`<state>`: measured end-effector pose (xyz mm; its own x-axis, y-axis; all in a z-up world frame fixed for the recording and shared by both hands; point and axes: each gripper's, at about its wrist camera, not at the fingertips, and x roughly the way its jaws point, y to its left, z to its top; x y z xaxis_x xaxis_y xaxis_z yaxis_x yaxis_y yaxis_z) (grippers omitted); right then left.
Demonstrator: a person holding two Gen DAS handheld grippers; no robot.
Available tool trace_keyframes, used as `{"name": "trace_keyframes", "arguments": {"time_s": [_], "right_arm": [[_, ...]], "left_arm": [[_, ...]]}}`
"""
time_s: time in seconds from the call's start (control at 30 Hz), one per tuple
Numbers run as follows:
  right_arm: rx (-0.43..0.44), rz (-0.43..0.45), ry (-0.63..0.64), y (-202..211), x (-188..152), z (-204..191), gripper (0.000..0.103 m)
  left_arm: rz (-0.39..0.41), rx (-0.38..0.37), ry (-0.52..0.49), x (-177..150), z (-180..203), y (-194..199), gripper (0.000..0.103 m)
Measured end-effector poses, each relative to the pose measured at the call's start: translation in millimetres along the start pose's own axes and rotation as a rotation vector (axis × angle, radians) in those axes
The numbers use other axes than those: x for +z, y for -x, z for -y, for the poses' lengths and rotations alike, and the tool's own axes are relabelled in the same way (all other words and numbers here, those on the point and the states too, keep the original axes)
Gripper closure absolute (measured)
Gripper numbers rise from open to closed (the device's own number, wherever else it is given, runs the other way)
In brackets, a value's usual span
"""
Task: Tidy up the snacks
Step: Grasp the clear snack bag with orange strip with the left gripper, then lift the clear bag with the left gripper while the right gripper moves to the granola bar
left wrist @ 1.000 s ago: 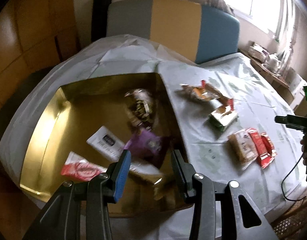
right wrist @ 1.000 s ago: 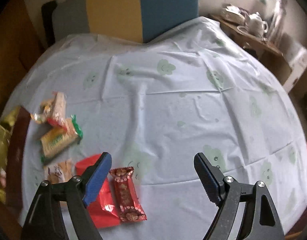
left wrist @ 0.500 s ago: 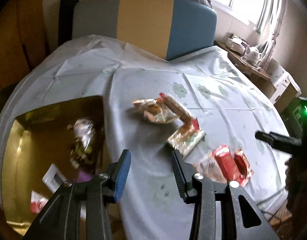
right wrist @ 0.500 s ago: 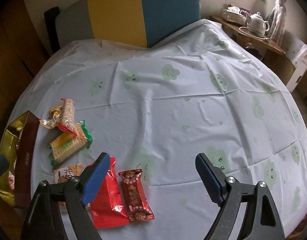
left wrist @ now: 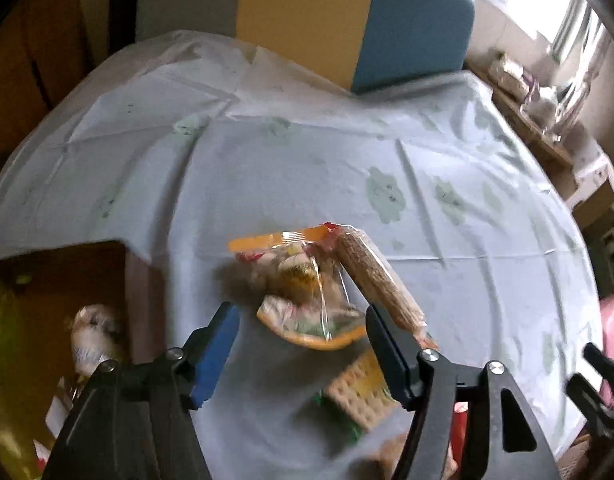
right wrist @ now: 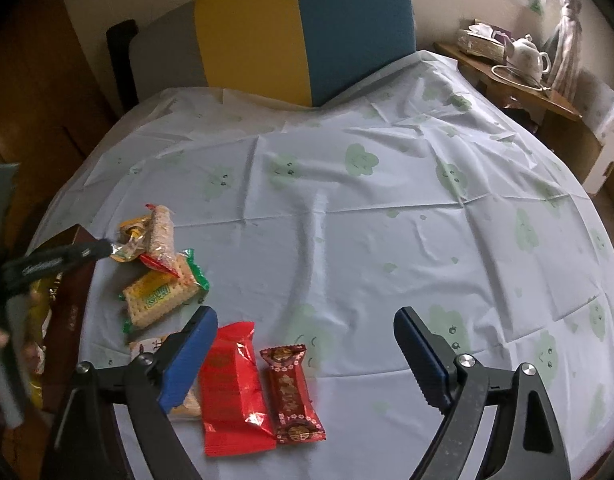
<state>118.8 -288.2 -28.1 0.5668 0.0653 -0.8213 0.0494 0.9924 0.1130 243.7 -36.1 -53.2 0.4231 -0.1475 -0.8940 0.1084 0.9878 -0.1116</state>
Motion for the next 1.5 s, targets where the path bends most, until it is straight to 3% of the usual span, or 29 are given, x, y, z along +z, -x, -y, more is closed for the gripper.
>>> {"name": "trace_keyframes", "arguments": {"time_s": [0.3,0.53,0.83,1.0,1.17,1.3,1.43,1.5], "right_arm": [[0.03,0.008,-0.005,3.1,2.5,-1.1,0.011],[0.017,0.016,0.018,4.4,2.5,-4.1,0.011],[-0.017,0.021,0.021,5.5,2.8,-1.5,0.011],[-0.042,0.019,0.017,5.0,1.3,1.5,0.011],[-0.067,0.012,0.01,2.4,0.2,4.1,0.011],[-0.088,0.001,0.016,-1.3,-1.4,4.6,0.011],[-0.074,-0.013,0.031,-4.6,-3.2,0.9,0.013],[-0.047,-0.019,0.039,-5.1,-4.9,-2.9,0.02]], "left_arm": [[-0.063,0.043,-0.012,14.0,3.4,-53.5,0.035],[0.004,0.055,-0.052,-1.1,6.8,-36.9,0.05],[0.148,0.02,-0.096,-69.0,17.7,40.2,0.05],[0.187,0.021,-0.212,-126.6,31.3,63.6,0.05],[0.197,0.034,-0.336,-181.7,41.3,68.2,0.05],[0.145,0.03,-0.336,-199.5,35.0,53.5,0.05],[0.232,0.022,-0.391,-212.2,33.1,52.2,0.05],[0.235,-0.008,-0.369,-212.5,27.9,50.7,0.05]]}}
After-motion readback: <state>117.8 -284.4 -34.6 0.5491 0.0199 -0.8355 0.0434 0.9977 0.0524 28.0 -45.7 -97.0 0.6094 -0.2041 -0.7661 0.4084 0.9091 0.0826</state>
